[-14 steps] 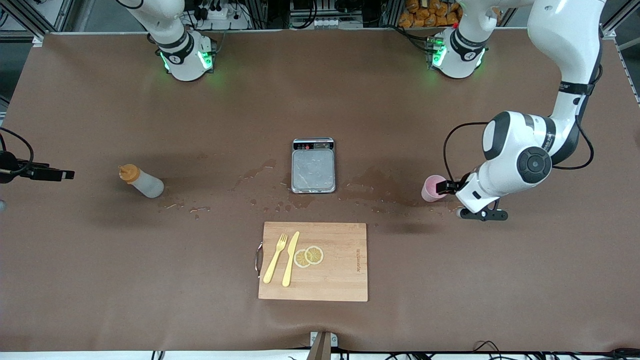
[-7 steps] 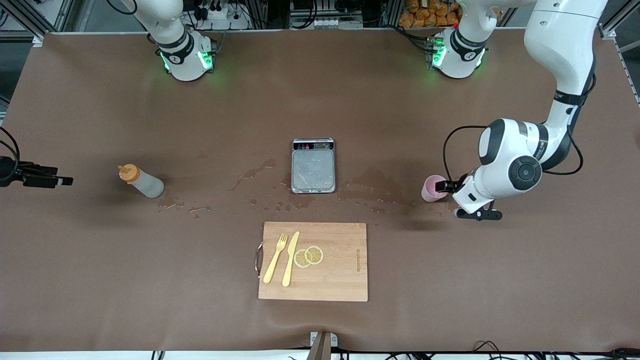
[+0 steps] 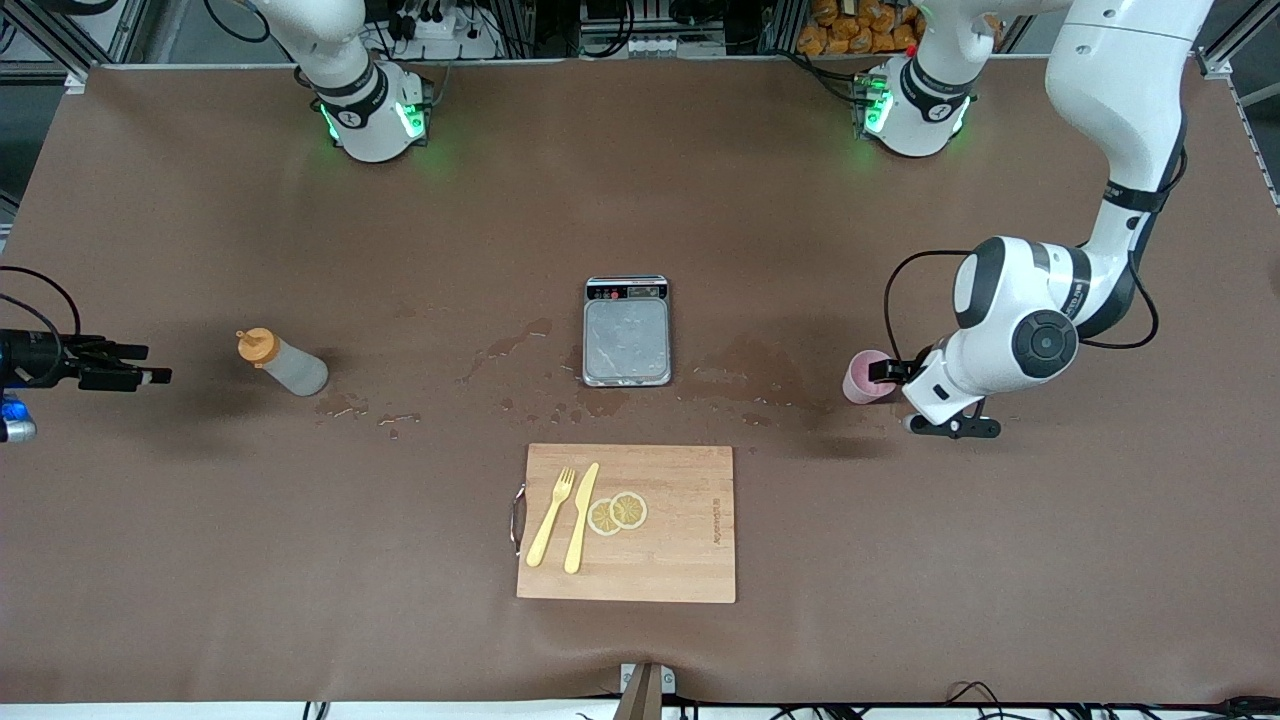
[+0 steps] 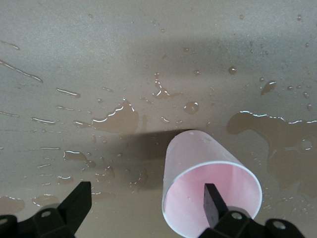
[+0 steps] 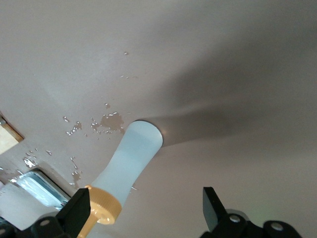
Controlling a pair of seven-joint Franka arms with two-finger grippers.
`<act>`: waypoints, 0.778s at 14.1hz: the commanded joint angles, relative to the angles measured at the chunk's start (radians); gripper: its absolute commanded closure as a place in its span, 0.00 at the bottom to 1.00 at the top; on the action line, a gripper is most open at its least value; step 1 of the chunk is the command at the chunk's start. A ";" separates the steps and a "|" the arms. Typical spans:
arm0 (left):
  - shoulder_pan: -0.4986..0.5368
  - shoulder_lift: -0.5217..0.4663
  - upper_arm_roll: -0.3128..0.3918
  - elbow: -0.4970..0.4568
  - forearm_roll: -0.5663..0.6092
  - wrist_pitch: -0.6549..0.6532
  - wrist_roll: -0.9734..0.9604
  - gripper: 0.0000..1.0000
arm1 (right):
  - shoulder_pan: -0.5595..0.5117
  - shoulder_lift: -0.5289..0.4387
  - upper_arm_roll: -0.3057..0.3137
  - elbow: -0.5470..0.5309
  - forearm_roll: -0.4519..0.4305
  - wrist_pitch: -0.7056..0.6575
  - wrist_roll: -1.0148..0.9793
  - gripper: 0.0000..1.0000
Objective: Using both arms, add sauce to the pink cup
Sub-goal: 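Grasp the white sauce bottle with the right gripper and lift it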
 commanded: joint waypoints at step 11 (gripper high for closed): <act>-0.011 0.023 -0.008 -0.005 0.018 0.020 -0.039 1.00 | -0.032 0.148 0.020 0.016 0.125 -0.114 0.535 0.00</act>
